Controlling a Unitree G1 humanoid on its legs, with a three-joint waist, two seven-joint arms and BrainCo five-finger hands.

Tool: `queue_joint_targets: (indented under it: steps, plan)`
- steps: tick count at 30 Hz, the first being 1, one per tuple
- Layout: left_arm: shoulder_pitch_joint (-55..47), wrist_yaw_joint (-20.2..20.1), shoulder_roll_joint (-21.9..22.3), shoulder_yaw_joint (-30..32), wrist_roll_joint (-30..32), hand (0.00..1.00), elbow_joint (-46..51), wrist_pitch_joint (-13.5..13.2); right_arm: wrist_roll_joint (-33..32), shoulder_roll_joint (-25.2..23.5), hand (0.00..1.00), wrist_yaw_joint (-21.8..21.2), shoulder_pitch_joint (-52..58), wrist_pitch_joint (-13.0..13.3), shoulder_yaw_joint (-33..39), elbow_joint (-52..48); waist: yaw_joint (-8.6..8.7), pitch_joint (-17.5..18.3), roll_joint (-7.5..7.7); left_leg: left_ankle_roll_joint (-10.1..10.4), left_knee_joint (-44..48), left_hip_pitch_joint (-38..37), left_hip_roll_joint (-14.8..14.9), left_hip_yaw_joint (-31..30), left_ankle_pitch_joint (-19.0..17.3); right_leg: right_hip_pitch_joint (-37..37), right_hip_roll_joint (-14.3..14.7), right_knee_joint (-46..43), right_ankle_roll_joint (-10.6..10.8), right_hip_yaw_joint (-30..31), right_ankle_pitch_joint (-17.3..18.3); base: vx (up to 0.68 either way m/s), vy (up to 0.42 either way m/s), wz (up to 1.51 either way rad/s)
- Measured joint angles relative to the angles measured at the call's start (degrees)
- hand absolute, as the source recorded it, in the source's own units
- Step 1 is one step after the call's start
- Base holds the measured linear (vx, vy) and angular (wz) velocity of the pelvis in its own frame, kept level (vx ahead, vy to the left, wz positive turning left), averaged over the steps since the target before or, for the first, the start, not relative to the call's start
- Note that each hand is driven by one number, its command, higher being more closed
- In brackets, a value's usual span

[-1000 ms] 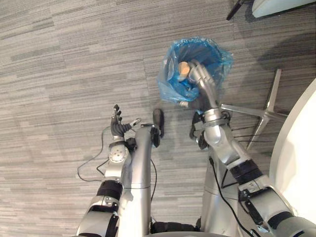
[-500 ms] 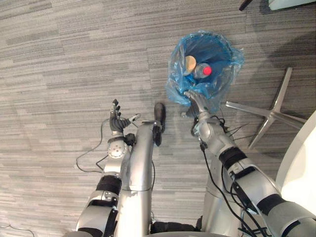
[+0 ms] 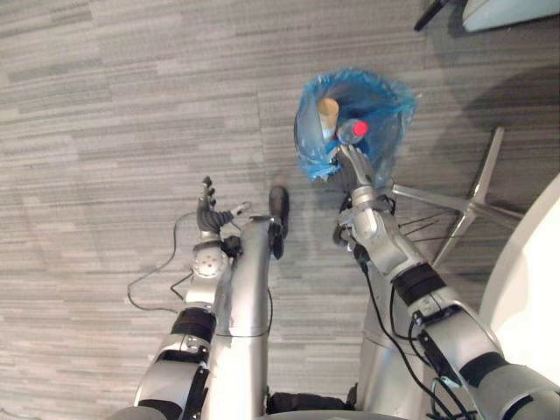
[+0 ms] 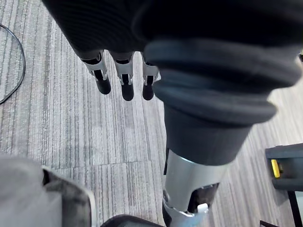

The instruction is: Gather rubbish on tea table into small bin, then transfer packed bag to large trash can.

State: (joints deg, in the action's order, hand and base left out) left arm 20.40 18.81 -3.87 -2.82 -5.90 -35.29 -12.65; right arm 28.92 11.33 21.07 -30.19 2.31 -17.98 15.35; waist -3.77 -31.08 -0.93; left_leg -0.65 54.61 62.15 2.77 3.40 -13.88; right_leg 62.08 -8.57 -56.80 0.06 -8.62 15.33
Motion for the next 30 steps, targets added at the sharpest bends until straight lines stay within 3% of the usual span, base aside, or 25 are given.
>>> queue_joint_targets:
  steps: [2,6,8,9,12,16,19,22,23,24,25,26,27,28,29,30]
  plan:
    - [-3.06,-0.08,0.52,-1.43,-0.01,0.00,1.40,0.37,-2.48,-1.13,1.00,-0.05,5.45,0.80,0.05,-4.58,0.29,0.22,1.03,0.31,-3.41,-5.99,-0.10,0.25,0.18,-5.76,-0.03,3.21,-1.18,-0.50,-0.76,0.06,-0.037,0.03]
    - [-9.62,-1.20,0.35,-3.91,0.01,0.00,4.83,0.37,-6.28,-3.96,1.00,-1.37,15.18,2.53,-0.06,-10.65,1.29,2.30,4.47,0.97,-10.30,-17.85,-0.32,0.85,0.60,-17.37,-0.02,9.34,-1.19,-1.31,-0.84,0.12,-0.052,0.07]
    - [-13.16,-1.49,0.96,-4.57,0.02,0.00,5.82,0.39,-8.94,-5.00,1.00,-2.77,20.28,3.79,-0.06,-14.98,1.47,4.21,5.79,0.26,-14.42,-24.95,-0.22,1.08,1.36,-24.88,0.45,14.05,-0.47,-2.06,-1.44,0.16,-0.024,0.03]
    - [-14.03,-1.51,1.16,-4.55,0.02,0.00,6.15,0.41,-9.44,-5.33,1.00,-3.07,21.39,4.00,-0.05,-15.87,1.43,4.83,6.02,0.23,-15.66,-26.63,-0.20,1.25,1.55,-26.58,0.55,15.36,-0.31,-2.20,-1.69,0.17,0.008,0.00]
    - [-19.03,-2.60,1.46,-5.33,0.05,0.00,6.74,0.40,-13.64,-7.04,1.00,-5.24,27.52,5.58,-0.02,-18.11,1.49,11.37,6.11,0.09,-23.45,-34.18,-0.32,1.77,3.12,-34.58,1.65,24.38,1.03,-2.50,-3.88,0.17,0.042,-0.05]
    - [-23.61,-3.87,-1.25,-6.24,1.05,0.00,6.81,0.12,-17.29,-7.91,1.00,-8.94,31.09,8.00,-0.44,-18.63,1.51,17.62,6.02,0.24,-33.90,-43.16,-0.76,2.83,6.18,-43.44,3.28,36.39,1.27,-1.86,-8.50,0.17,0.037,-0.16]
    - [-26.15,-4.07,-3.17,-6.17,1.97,0.00,9.99,-0.03,-18.61,-7.37,1.00,-10.96,28.10,8.66,-1.16,-18.20,1.38,18.50,6.12,0.20,-37.90,-47.21,-0.30,5.46,7.55,-47.04,4.96,43.15,1.36,1.44,-12.58,0.11,0.047,-0.57]
    - [-26.99,-5.08,-4.44,-6.26,2.15,0.00,12.63,-0.11,-20.55,-7.12,1.00,-12.73,25.86,8.70,-1.69,-16.48,1.62,18.59,6.11,0.15,-37.23,-48.35,-0.23,6.64,7.56,-47.03,5.19,41.55,1.55,3.92,-13.23,-0.01,0.055,-0.41]
    - [-26.34,-5.17,-4.70,-6.15,2.22,0.00,13.17,-0.17,-21.67,-6.20,1.00,-13.61,26.00,8.69,-1.57,-16.13,1.58,18.73,5.83,-0.67,-37.16,-48.92,-0.24,5.43,8.07,-47.32,5.48,40.52,3.05,4.86,-13.98,-0.08,0.022,0.18]
    - [-25.57,-5.64,-4.73,-6.18,2.36,0.00,14.09,-0.31,-22.03,-5.20,1.00,-13.85,25.95,8.77,-1.57,-16.27,1.66,18.79,5.57,-1.71,-38.12,-49.31,-0.06,3.18,8.85,-47.79,5.81,36.86,4.66,6.80,-11.79,-0.08,0.014,0.46]
    - [-25.13,-6.08,-4.83,-6.30,2.76,0.00,14.71,-0.47,-22.29,-5.08,1.00,-13.78,26.11,9.10,-1.49,-16.38,1.97,18.77,5.62,-1.71,-37.99,-49.99,-0.50,1.90,8.85,-47.63,5.54,30.20,4.39,7.57,-8.48,-0.03,-0.019,1.18]
    - [-24.65,-6.44,-5.02,-6.79,3.58,0.00,16.04,-0.81,-22.35,-5.10,1.00,-13.52,26.24,9.87,-0.67,-16.38,2.67,18.94,5.93,-1.98,-37.18,-49.86,-2.03,-1.34,9.02,-49.26,5.00,20.60,5.97,9.69,-3.79,0.00,-0.044,1.26]
    - [-24.81,-6.43,-5.01,-6.74,4.06,0.00,17.06,-0.94,-22.34,-5.16,1.00,-13.52,26.04,10.17,-0.42,-16.40,2.69,19.07,6.12,-1.98,-36.74,-49.67,-2.67,-2.20,9.03,-49.97,4.82,17.54,6.66,10.69,-2.64,-0.04,-0.085,1.30]
    - [-25.59,-6.38,-4.93,-6.75,4.55,0.00,19.69,-1.18,-22.20,-5.11,1.00,-13.45,25.35,10.62,-0.52,-16.55,1.21,19.41,6.57,-1.94,-35.60,-48.74,-3.64,-3.10,9.18,-52.03,4.49,15.00,6.64,12.41,-1.24,-0.14,-0.122,0.70]
    - [-26.07,-6.14,-5.23,-6.45,4.67,0.00,22.66,-1.41,-22.13,-5.18,1.00,-13.43,24.43,10.90,-0.77,-17.11,-0.53,19.61,6.60,-1.47,-34.19,-46.76,-4.03,-3.84,9.56,-54.19,4.81,18.82,6.01,13.78,1.34,-0.17,-0.128,0.56]
    - [-26.48,-6.05,-5.35,-6.40,4.97,0.00,24.24,-1.62,-22.11,-5.10,1.00,-13.43,23.58,10.91,-0.95,-17.41,-0.90,19.71,6.30,-1.15,-33.66,-45.23,-4.12,-4.59,10.17,-55.09,5.23,21.75,5.34,13.55,2.58,-0.23,-0.138,0.51]
